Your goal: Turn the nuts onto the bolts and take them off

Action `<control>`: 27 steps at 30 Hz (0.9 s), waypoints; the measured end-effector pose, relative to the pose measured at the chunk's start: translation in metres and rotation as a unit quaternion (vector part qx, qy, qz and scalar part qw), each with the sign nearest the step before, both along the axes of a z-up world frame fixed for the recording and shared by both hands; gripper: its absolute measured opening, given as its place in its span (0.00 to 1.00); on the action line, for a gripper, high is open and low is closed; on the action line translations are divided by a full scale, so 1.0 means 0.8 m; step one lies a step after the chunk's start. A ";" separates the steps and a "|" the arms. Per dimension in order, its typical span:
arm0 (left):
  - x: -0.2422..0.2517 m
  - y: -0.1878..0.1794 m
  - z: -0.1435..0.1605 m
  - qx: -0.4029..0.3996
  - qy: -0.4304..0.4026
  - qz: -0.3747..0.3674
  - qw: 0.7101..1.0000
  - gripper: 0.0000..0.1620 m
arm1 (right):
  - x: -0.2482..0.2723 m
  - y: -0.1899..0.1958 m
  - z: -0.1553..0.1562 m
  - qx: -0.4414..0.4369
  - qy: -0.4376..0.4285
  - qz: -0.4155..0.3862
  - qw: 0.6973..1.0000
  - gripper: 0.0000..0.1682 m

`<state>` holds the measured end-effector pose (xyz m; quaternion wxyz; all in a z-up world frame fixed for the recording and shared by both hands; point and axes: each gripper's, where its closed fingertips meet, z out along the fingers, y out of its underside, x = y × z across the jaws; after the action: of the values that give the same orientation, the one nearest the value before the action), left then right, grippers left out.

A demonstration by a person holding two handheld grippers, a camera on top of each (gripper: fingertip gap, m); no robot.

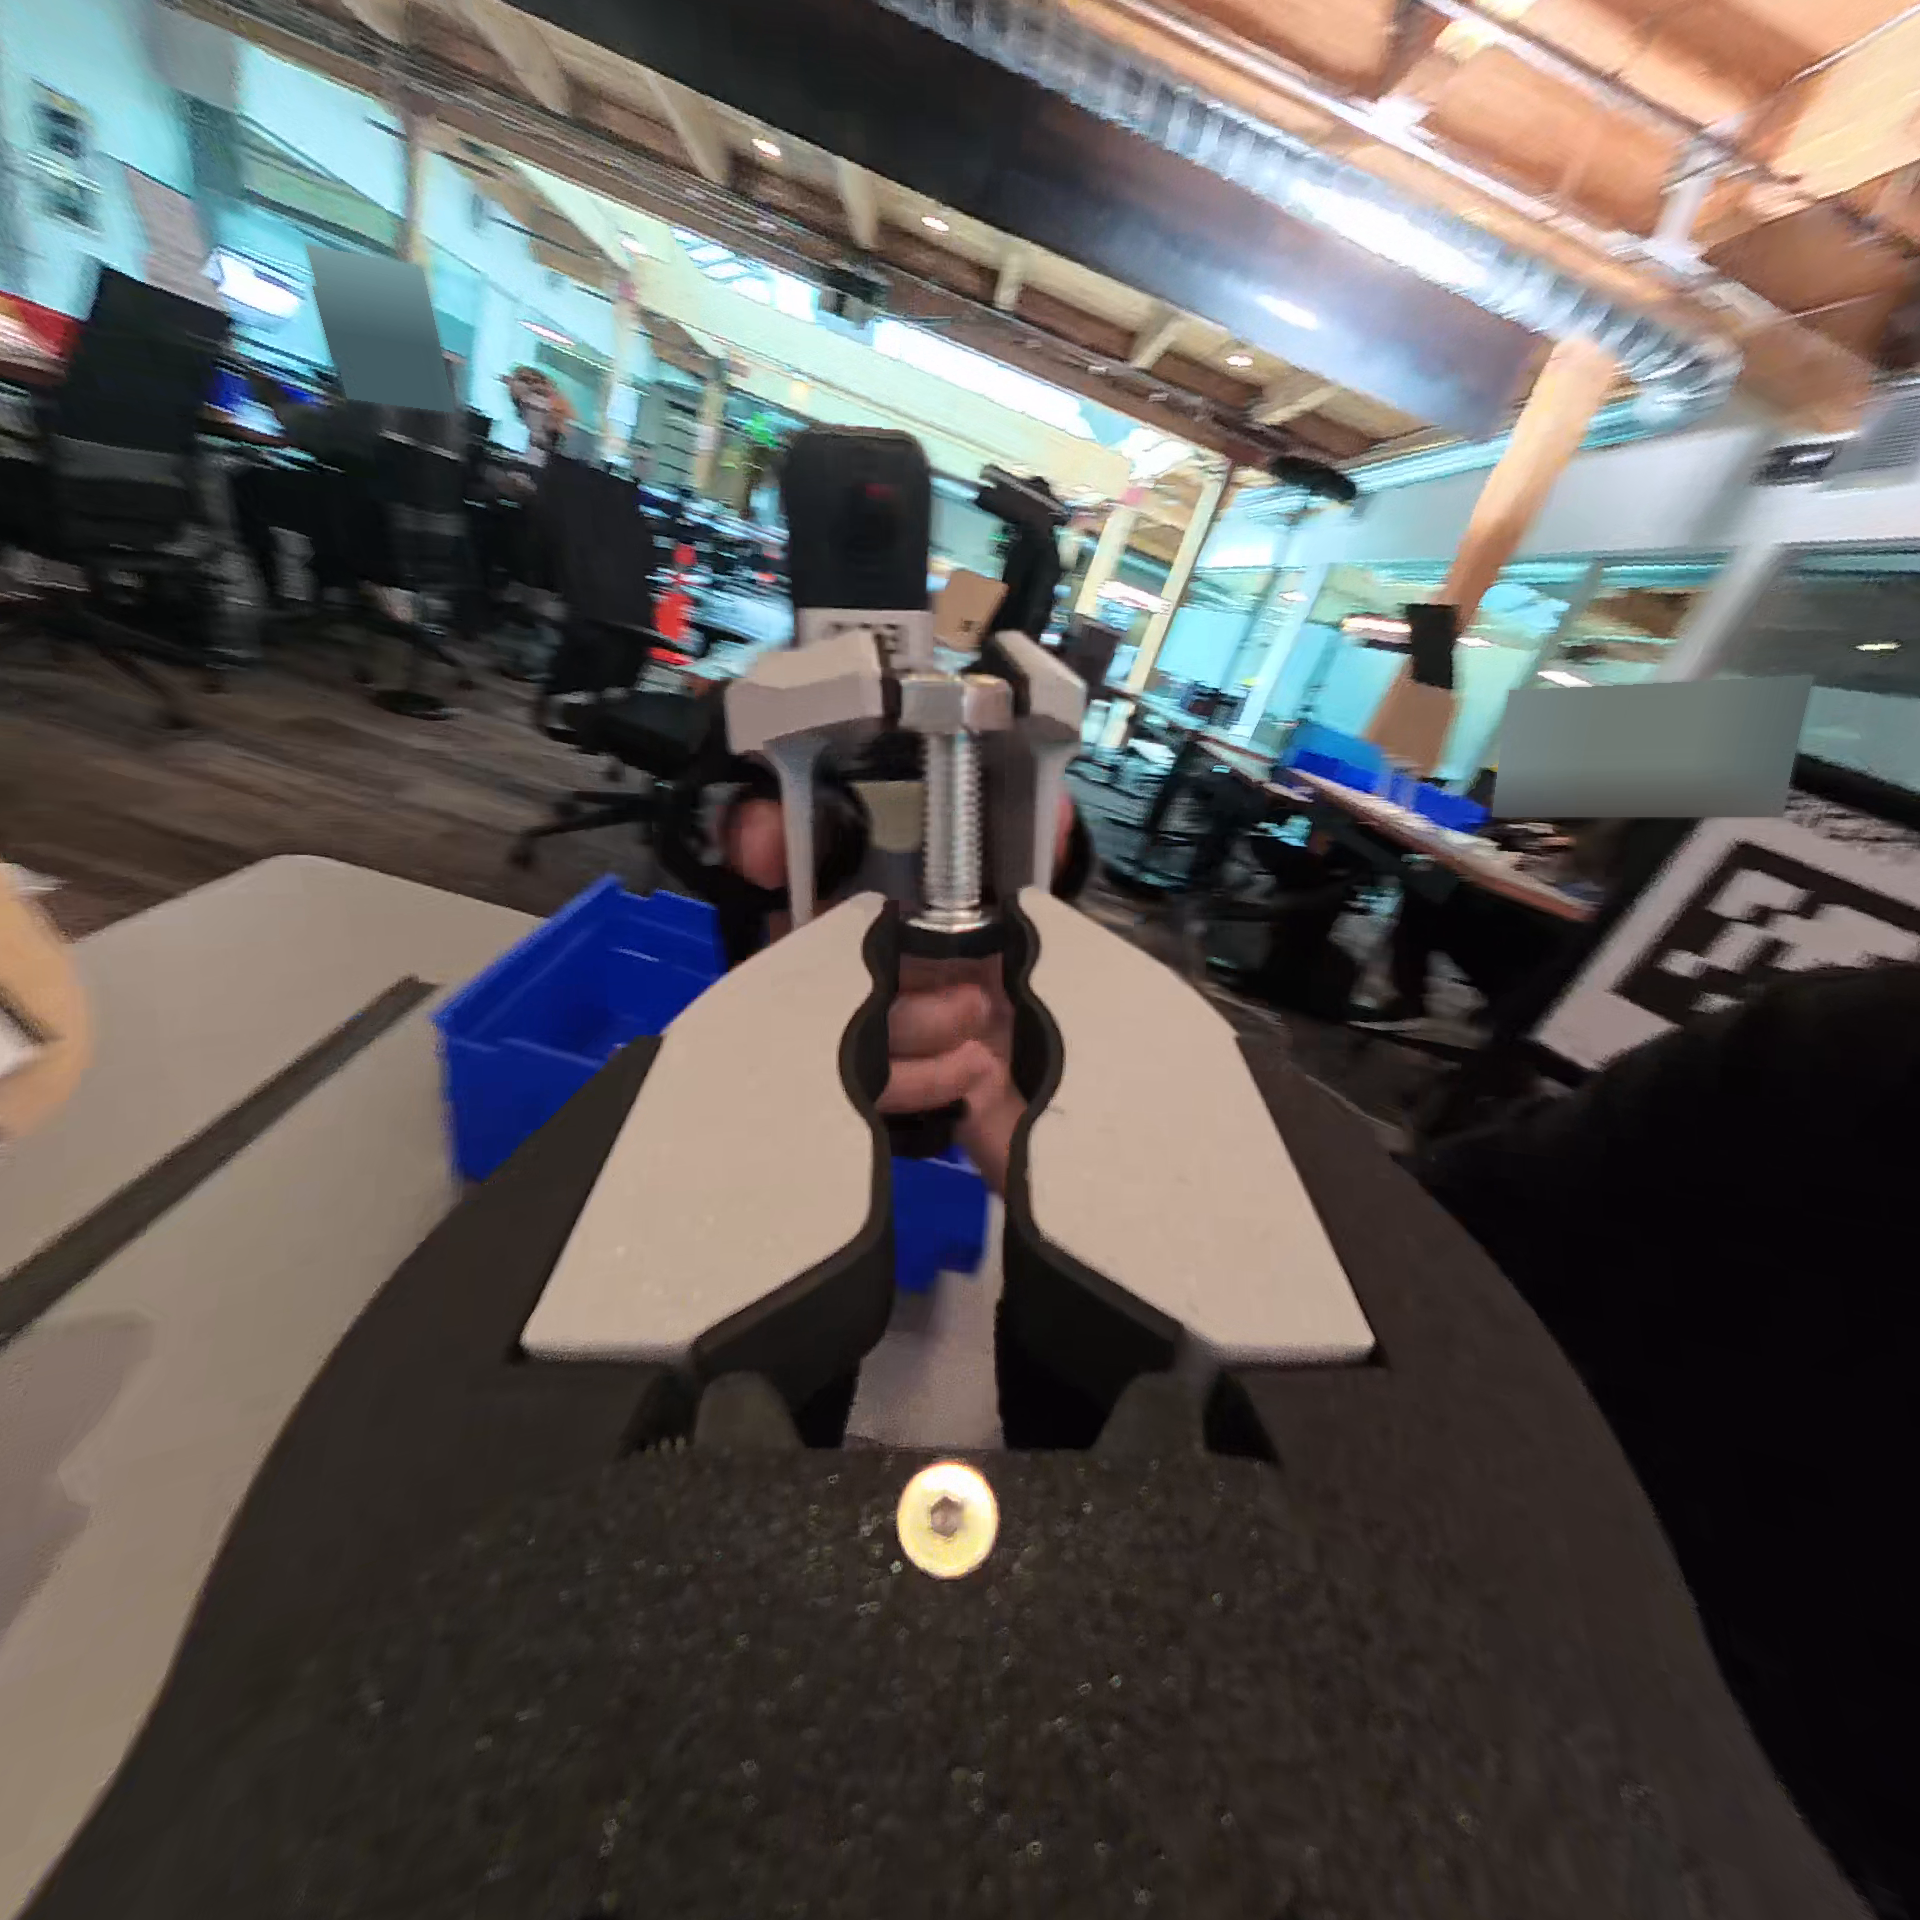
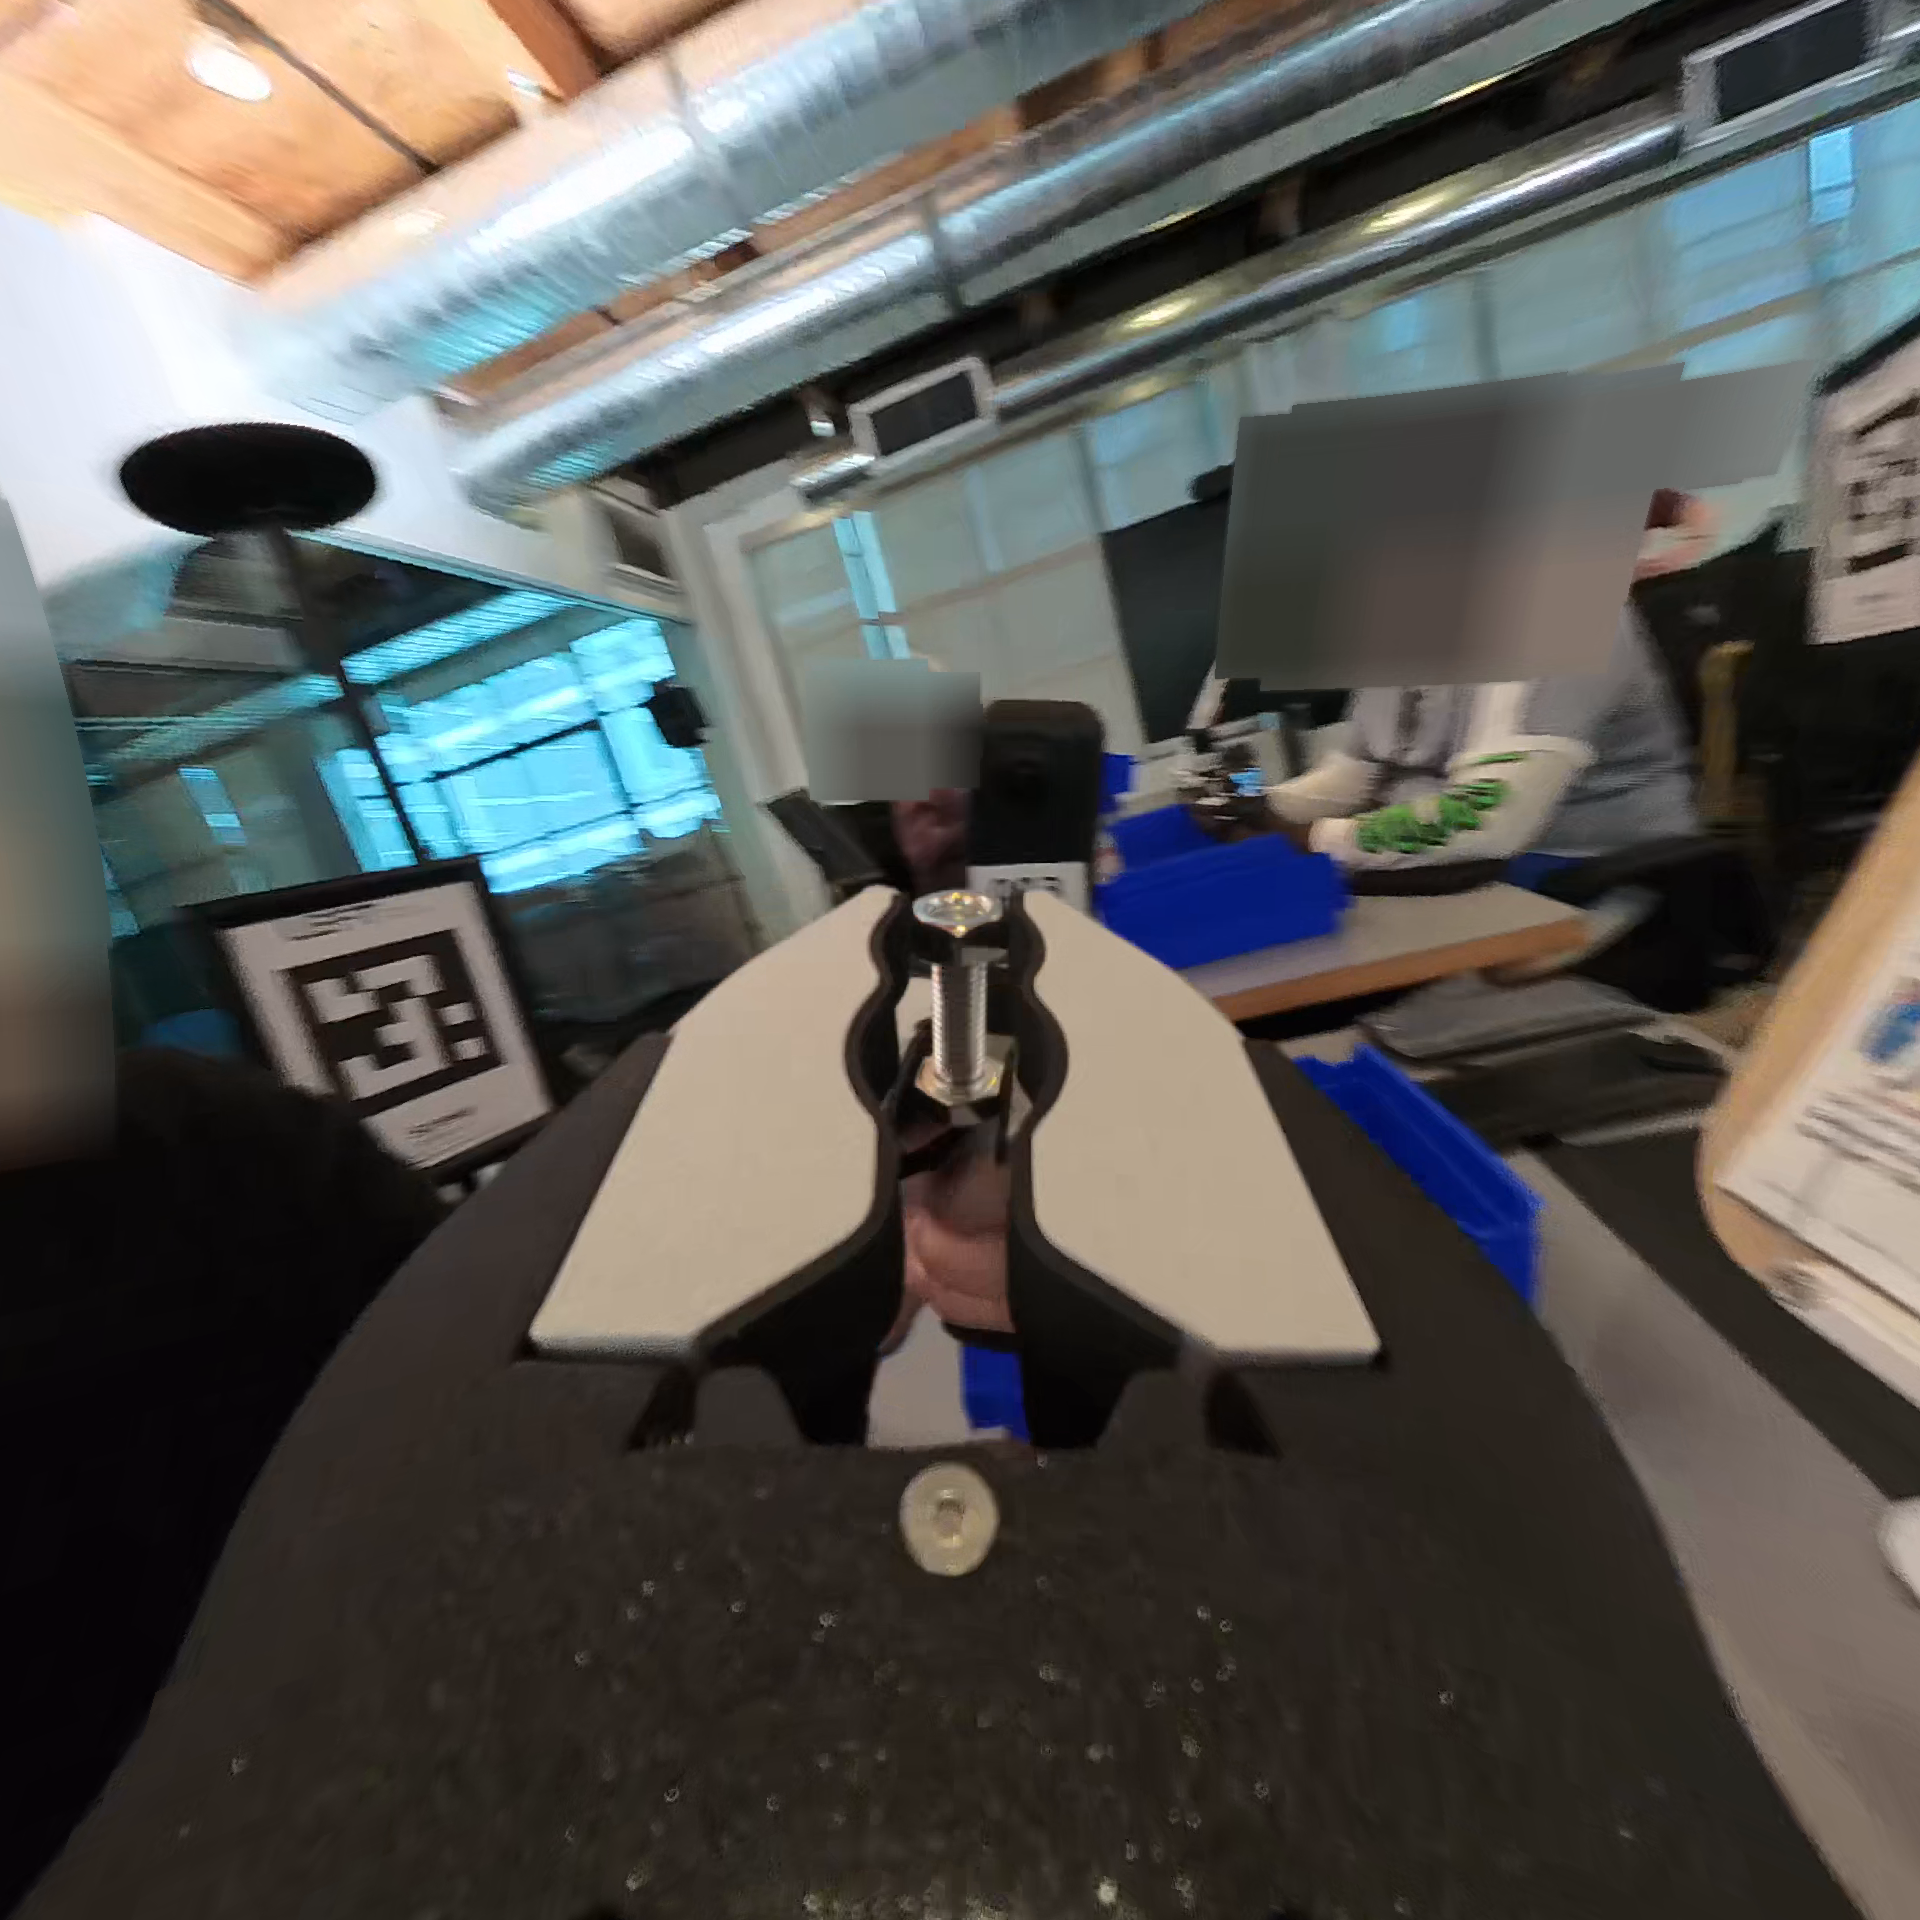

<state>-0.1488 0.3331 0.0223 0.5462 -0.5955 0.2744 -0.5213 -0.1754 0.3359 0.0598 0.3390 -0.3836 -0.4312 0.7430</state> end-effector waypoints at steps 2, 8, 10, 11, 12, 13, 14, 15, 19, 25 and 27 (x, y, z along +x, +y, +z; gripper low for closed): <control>-0.010 0.012 0.000 0.015 0.022 0.056 0.998 0.11 | -0.009 0.010 0.000 0.010 -0.028 -0.071 0.997 0.10; -0.027 0.035 -0.007 0.044 0.083 0.172 0.981 0.11 | -0.024 0.029 -0.006 0.033 -0.118 -0.279 0.952 0.10; -0.026 0.034 -0.005 0.045 0.079 0.171 0.981 0.11 | -0.023 0.029 -0.005 0.052 -0.127 -0.318 0.938 0.10; -0.024 0.031 -0.004 0.042 0.075 0.159 0.984 0.11 | -0.022 0.028 -0.003 0.063 -0.126 -0.326 0.935 0.11; -0.023 0.028 -0.003 0.039 0.066 0.146 0.986 0.11 | -0.020 0.023 0.002 0.076 -0.116 -0.320 0.937 0.16; -0.023 0.025 0.001 0.036 0.054 0.134 0.989 0.11 | -0.016 0.016 0.010 0.087 -0.093 -0.302 0.945 0.18; -0.023 0.021 0.004 0.032 0.039 0.118 0.992 0.11 | -0.011 0.011 0.019 0.092 -0.067 -0.281 0.953 0.19; -0.022 0.015 0.007 0.026 0.023 0.092 0.995 0.11 | -0.004 0.006 0.027 0.091 -0.037 -0.255 0.962 0.19; -0.014 -0.023 0.024 -0.003 -0.057 -0.057 0.997 0.11 | 0.016 -0.015 0.037 0.058 0.052 -0.081 0.994 0.22; -0.003 -0.046 0.021 -0.025 -0.080 -0.157 0.984 0.11 | 0.018 -0.026 0.016 -0.027 0.061 0.106 0.992 0.24; 0.003 -0.047 0.016 -0.027 -0.071 -0.162 0.984 0.11 | 0.016 -0.029 0.011 -0.039 0.057 0.133 0.989 0.22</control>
<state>-0.1464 0.2958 0.0352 0.4560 -0.5192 0.3140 -0.6511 -0.1626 0.3131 0.0688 0.2460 -0.2925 -0.4292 0.8183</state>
